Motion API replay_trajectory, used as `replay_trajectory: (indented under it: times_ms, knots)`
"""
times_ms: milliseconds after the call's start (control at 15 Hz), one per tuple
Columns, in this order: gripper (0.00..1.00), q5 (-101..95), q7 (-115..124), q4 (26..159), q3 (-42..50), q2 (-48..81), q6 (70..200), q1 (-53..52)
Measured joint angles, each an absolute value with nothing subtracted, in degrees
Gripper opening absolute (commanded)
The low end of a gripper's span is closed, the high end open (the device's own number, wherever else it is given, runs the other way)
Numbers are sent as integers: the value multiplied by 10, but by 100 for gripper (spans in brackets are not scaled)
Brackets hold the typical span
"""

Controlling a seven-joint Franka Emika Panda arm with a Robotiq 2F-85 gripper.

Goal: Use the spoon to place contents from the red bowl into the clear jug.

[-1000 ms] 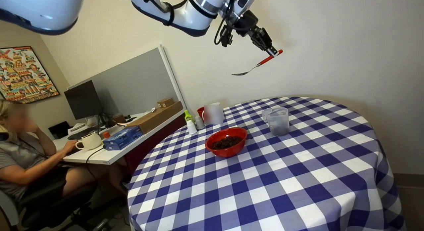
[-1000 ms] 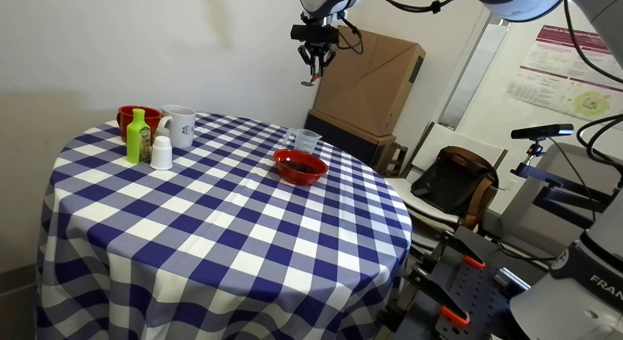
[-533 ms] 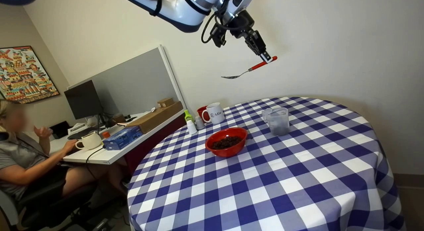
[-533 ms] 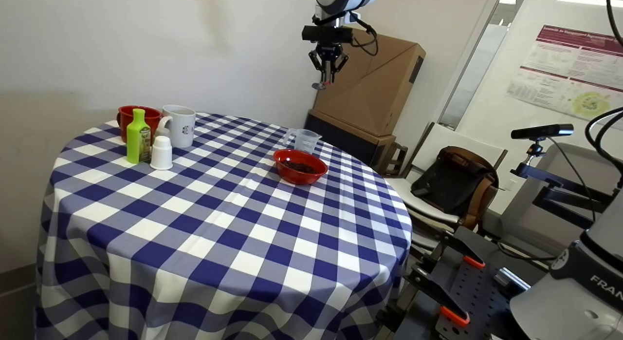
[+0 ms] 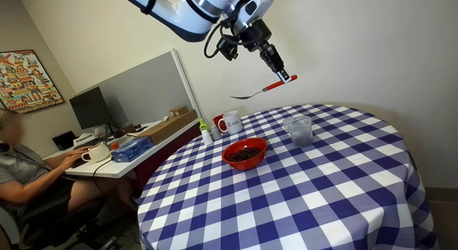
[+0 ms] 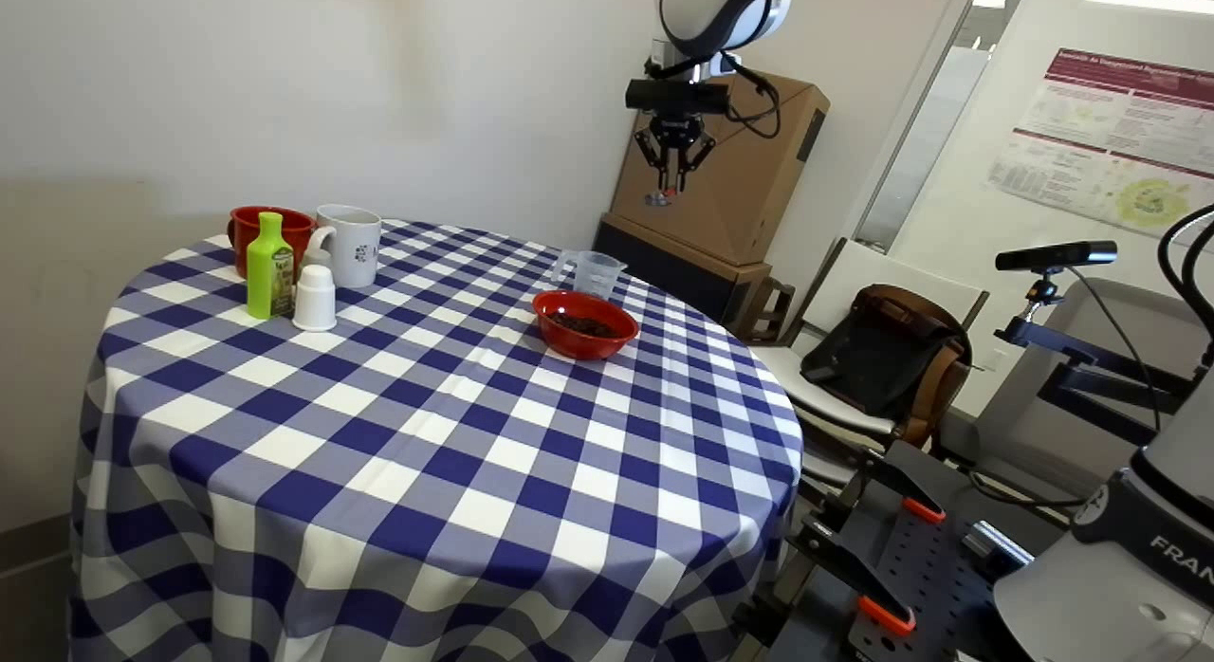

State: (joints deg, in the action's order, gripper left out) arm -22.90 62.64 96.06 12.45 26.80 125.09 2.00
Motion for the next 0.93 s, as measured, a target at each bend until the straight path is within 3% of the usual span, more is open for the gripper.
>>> replay_trajectory:
  times_ms: [933]
  knots:
    - [5,-517,940,1426,234,161,1503,34]
